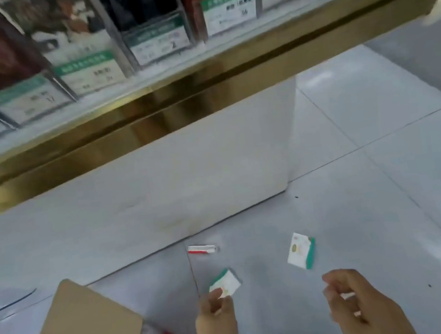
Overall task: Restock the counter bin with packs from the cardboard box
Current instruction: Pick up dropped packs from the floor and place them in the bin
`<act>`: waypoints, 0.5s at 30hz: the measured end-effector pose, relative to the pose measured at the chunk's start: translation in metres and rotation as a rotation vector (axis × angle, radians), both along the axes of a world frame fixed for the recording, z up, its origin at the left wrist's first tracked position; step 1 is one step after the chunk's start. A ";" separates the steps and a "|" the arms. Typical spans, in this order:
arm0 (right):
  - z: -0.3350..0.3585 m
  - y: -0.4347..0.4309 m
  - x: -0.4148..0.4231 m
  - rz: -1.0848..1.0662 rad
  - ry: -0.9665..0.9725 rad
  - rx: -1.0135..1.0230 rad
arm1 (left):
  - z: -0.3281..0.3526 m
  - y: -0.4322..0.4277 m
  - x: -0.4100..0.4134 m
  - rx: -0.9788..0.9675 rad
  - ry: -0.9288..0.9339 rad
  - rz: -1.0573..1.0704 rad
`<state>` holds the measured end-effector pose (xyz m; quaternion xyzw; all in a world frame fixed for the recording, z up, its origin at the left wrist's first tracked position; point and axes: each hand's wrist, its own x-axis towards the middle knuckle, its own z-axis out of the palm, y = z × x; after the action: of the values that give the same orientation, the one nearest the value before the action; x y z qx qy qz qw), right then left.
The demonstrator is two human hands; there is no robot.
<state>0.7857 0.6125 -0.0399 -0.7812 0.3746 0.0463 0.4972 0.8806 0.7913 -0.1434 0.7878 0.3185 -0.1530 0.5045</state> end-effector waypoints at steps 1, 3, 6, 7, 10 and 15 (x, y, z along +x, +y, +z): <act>-0.012 0.002 0.005 0.016 0.007 -0.011 | -0.018 0.001 0.003 0.013 0.010 -0.017; -0.037 0.006 0.014 0.052 0.012 -0.020 | -0.052 0.004 0.012 0.039 0.031 -0.043; -0.072 0.014 0.029 0.085 0.003 -0.025 | -0.097 0.007 0.026 0.097 0.075 -0.110; -0.085 0.017 0.034 0.098 -0.013 -0.037 | -0.112 0.010 0.029 0.108 0.081 -0.126; -0.120 0.027 0.051 0.136 -0.038 -0.064 | -0.172 0.024 0.037 0.182 0.094 -0.228; -0.171 0.048 0.091 0.237 -0.111 -0.081 | -0.230 0.030 0.056 0.295 0.047 -0.326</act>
<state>0.8768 0.6600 -0.2113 -0.8409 0.2530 0.0463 0.4761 0.9366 0.8211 -0.3730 0.8902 0.2175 -0.2030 0.3449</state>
